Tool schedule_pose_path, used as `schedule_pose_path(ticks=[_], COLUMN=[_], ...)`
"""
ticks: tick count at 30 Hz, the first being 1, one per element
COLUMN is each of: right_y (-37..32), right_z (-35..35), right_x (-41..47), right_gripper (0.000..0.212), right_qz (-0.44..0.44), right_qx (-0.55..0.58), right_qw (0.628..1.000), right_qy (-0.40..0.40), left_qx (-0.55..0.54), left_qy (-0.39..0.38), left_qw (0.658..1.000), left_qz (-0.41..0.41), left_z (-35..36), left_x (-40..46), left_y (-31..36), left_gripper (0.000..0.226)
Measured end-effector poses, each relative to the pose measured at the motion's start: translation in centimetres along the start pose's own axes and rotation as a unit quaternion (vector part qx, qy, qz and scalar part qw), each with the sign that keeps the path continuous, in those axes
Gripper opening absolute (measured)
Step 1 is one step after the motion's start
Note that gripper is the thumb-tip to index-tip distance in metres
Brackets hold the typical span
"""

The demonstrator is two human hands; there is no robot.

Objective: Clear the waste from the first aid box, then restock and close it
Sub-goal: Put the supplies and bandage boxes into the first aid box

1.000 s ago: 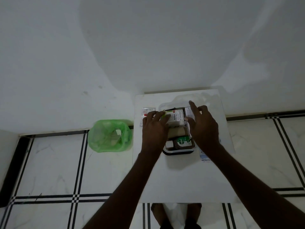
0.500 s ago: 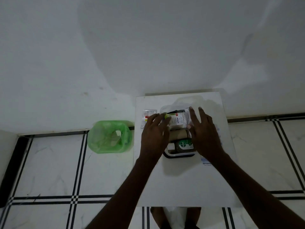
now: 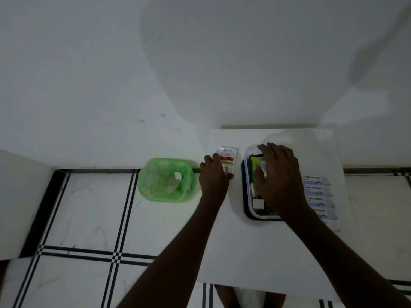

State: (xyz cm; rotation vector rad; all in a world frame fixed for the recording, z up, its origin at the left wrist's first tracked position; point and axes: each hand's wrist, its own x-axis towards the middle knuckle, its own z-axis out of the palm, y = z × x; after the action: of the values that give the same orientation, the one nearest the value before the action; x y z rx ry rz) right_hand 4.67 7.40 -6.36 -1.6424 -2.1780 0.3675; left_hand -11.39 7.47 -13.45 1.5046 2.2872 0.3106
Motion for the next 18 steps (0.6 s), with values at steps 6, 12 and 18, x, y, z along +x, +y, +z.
schedule_pose_path(ticks=[6, 12, 18], right_y=[-0.1, 5.3, 11.3], right_z=[0.8, -1.8, -1.1], right_x=[-0.1, -2.4, -5.9], right_gripper=[0.048, 0.041, 0.054], right_qz=[-0.016, 0.133, 0.359], right_qx=[-0.013, -0.006, -0.019], right_qw=[1.0, 0.989, 0.933], right_qy=[-0.008, 0.064, 0.009], left_qx=[-0.224, -0.383, -0.368], left_qy=[0.03, 0.015, -0.071], left_qw=[0.969, 0.922, 0.927], left_qz=[-0.097, -0.05, -0.023], left_z=[-0.1, -4.8, -4.5], left_x=[0.4, -3.9, -8.1], left_y=[-0.5, 2.8, 8.5], left_gripper=[0.041, 0.011, 0.03])
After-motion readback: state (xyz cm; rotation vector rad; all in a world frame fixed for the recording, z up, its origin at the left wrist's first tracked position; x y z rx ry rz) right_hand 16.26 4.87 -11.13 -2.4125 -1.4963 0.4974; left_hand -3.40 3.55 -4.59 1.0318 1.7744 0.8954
